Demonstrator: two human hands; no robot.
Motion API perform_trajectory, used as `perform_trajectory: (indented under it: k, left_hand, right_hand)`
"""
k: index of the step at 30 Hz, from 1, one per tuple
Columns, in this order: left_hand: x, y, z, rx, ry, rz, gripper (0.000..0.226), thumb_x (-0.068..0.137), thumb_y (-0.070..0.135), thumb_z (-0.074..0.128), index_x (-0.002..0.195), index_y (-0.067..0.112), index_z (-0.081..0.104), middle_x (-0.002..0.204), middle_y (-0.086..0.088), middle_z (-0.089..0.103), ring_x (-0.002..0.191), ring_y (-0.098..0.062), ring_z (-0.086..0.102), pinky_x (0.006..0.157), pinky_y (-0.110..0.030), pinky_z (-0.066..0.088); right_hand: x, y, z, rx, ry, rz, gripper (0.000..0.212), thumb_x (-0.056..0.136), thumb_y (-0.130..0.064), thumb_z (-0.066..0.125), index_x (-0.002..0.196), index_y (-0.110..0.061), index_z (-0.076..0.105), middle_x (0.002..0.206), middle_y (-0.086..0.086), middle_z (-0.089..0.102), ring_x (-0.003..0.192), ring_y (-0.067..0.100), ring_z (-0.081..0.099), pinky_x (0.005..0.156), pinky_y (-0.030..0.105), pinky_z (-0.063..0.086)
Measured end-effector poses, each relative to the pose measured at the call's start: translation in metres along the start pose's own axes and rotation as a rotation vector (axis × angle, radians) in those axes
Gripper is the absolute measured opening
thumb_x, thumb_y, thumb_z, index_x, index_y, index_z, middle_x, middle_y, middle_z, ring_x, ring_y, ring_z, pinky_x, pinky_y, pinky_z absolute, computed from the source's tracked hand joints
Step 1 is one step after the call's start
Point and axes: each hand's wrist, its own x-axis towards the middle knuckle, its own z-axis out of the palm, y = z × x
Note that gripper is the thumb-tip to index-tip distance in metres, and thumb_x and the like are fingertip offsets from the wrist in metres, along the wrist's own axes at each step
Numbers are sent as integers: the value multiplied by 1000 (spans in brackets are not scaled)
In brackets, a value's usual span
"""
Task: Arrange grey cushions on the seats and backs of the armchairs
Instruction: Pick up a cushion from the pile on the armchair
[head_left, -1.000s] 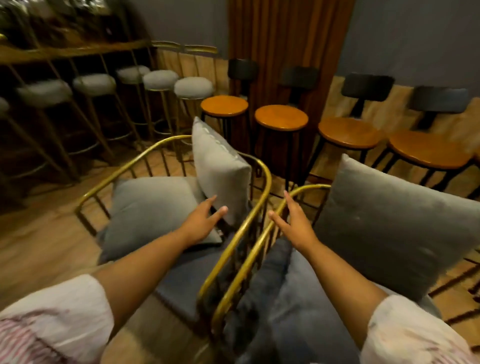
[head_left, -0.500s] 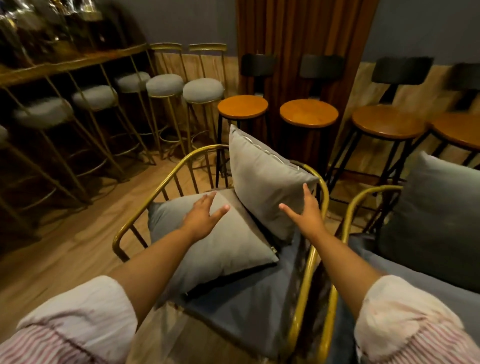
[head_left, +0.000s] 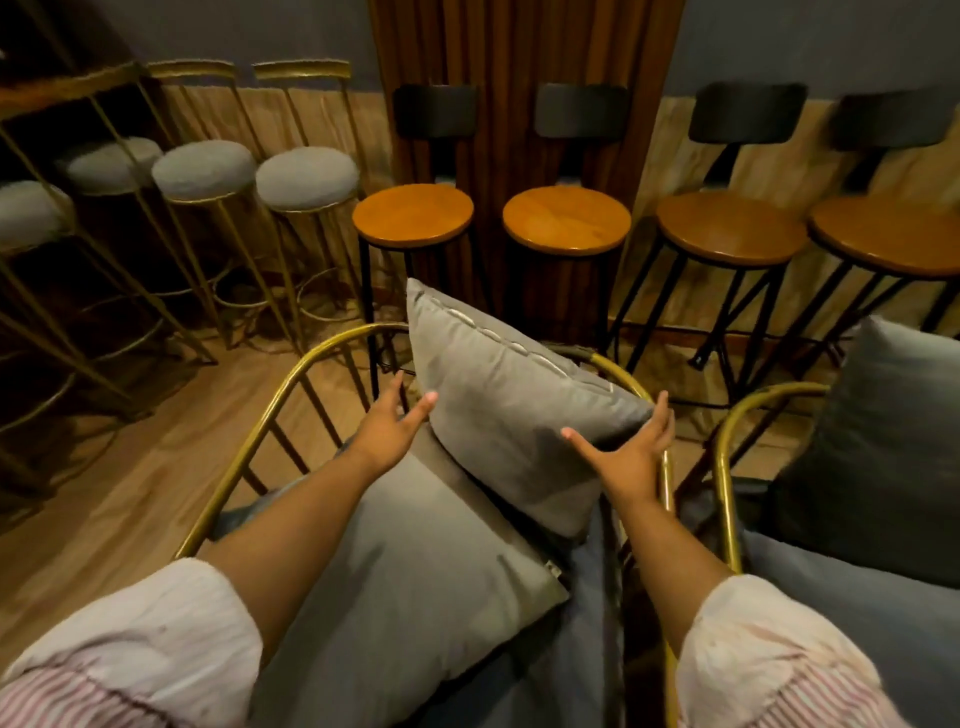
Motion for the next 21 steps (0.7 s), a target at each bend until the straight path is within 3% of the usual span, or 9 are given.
perform_trajectory:
  k: [4,6,7,9,11,13,15,18,21]
  left_hand:
    - [60,4,-5,-162,-56,0,74,92,43,50,152,25,10,158,-7,23,141,-29,32,104,-37,35]
    - [95,8,-7,-198,-70,24,75,92,37,54,152,22,9,157,-6,26,140,-29,33,97,-33,36]
    - [112,9,-9,-208,-72,22,80,91,37,56,152,23,7,157,-6,26,140,-30,33,97,-34,37]
    - [152,6,-11,-208,-97,-8,98,83,42,65,152,23,-2,159,-8,22,142,-31,31,106,-42,35]
    - [186,0,-10,-204,-148,-30,116,74,41,75,151,22,-11,161,-8,15,145,-31,25,112,-48,30]
    - [211,-6,-6,-175,-211,-6,128,67,35,82,150,23,-15,161,-7,9,146,-31,19,115,-51,27]
    - [230,-13,0,-129,-257,48,136,60,32,87,150,26,-16,162,-5,4,147,-31,15,117,-51,24]
    - [252,-31,12,-110,-254,100,147,43,43,89,149,30,-12,161,-1,6,147,-29,16,117,-51,22]
    - [267,-55,24,-130,-262,165,137,50,34,89,149,30,-5,160,-2,12,146,-28,20,117,-49,23]
  right_hand:
    - [9,2,22,64,110,48,143,52,-29,92,149,-26,-13,159,13,-4,147,30,5,116,40,13]
    - [19,5,30,94,192,51,145,53,-25,92,149,-23,-17,159,11,-4,147,22,3,114,25,4]
    - [24,6,30,88,225,46,145,54,-22,92,148,-19,-18,158,9,-3,144,15,1,109,12,-4]
    - [37,12,36,47,294,60,149,52,-26,92,147,-13,-21,154,3,-2,136,4,-1,103,1,-8]
    - [50,16,41,41,332,122,161,41,-50,91,144,-23,-30,158,3,-10,143,9,-3,120,26,3]
    - [58,27,45,32,335,212,164,30,-70,84,144,-29,-27,161,2,-7,148,19,6,119,46,16]
    - [63,37,49,97,323,242,156,33,-67,84,148,-25,-13,160,4,11,145,21,20,118,47,22]
    - [64,55,54,196,287,151,132,52,-43,88,149,-25,0,156,5,26,140,20,32,117,43,27]
    - [58,78,63,191,222,159,127,48,-39,87,148,-23,10,152,4,33,135,17,37,113,38,31]
